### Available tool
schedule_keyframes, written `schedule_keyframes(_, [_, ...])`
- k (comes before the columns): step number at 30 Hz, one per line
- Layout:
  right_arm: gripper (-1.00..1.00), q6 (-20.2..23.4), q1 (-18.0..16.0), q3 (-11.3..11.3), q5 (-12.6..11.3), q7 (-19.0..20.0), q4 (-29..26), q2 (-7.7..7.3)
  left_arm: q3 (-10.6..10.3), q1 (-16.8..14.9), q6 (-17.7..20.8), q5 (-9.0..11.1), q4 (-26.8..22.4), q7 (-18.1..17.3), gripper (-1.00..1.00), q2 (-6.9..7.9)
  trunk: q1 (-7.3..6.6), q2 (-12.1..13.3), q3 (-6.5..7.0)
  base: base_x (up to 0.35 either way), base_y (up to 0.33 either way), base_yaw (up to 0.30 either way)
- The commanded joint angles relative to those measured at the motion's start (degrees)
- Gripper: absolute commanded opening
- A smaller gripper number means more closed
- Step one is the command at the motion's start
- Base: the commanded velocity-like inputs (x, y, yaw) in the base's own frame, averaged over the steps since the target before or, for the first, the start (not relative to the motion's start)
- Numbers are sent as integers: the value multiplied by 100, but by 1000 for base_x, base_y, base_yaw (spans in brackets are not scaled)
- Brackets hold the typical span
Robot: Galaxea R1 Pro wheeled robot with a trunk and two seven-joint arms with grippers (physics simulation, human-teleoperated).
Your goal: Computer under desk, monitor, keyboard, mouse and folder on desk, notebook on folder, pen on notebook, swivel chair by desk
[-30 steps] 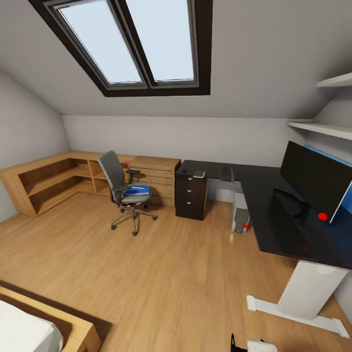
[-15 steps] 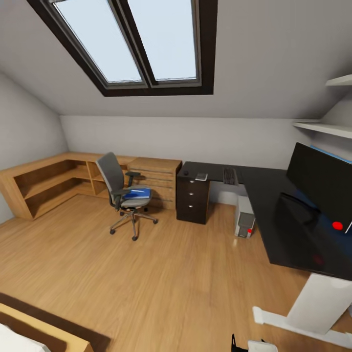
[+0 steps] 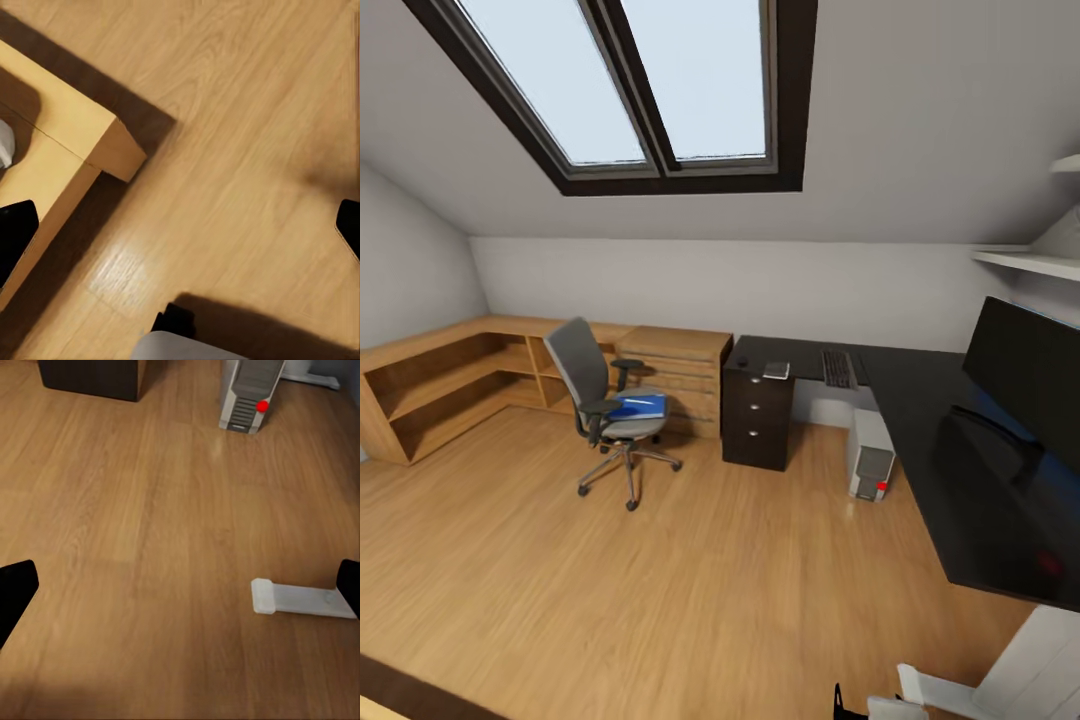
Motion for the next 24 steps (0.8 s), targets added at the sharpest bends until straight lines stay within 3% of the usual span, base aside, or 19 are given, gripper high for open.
schedule_keyframes(1, [100, -9, -6, 48, -14, -46, 4, 0, -49, -3, -17, 44, -7, 34, 100, 5, 4, -4, -7, 332, 138, -194])
schedule_keyframes(24, [100, -16, -6, 65, -4, -46, -2, 9, -56, -3, -17, 42, 0, 34, 100, -6, 4, -4, -7, 332, 110, -256])
